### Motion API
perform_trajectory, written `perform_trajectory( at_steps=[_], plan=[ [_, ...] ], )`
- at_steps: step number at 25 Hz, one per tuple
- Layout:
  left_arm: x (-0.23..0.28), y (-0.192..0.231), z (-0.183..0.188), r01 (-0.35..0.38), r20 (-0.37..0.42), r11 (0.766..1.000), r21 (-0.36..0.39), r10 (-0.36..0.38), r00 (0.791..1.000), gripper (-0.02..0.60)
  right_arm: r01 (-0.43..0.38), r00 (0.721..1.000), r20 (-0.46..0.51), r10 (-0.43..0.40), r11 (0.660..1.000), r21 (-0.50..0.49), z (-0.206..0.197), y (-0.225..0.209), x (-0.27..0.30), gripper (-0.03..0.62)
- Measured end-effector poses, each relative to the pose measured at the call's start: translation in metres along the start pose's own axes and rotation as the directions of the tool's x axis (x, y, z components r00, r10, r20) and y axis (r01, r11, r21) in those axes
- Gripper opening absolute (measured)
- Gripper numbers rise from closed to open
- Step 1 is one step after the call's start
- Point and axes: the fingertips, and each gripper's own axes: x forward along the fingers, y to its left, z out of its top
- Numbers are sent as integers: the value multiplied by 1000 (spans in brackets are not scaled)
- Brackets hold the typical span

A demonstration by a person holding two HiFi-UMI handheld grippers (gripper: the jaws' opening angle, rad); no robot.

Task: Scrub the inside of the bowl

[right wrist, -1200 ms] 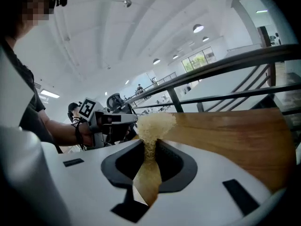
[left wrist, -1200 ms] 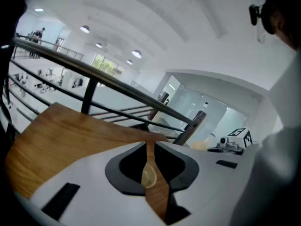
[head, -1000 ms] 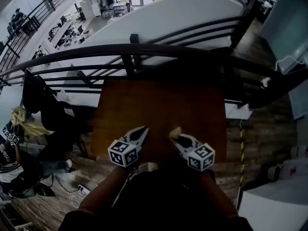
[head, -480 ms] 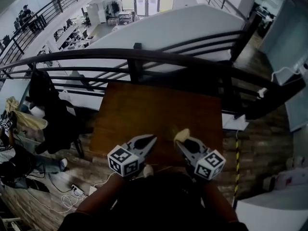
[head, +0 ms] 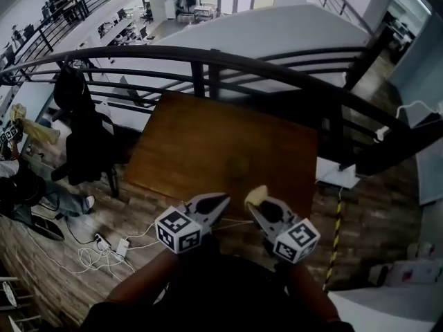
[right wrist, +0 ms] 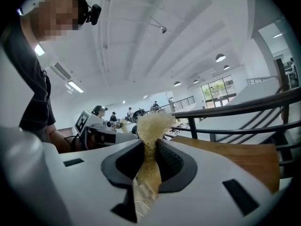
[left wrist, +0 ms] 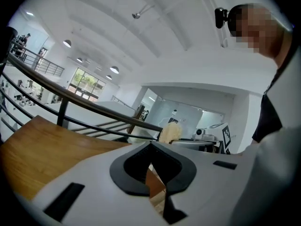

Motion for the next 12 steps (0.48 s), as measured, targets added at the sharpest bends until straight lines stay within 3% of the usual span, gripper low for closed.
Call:
perform_trajectory(
  at_steps=[7,12],
  plan=[
    [-15,-82,-49,-8,-19,1000,5,8,1000,-3,-31,999,7,31,999,42,-37,37,-72,77],
    [-36,-106,-64,-34,-6,999,-14,34,999,-3,-41,999,7,41,998,43,-50,56,-97,77]
  ],
)
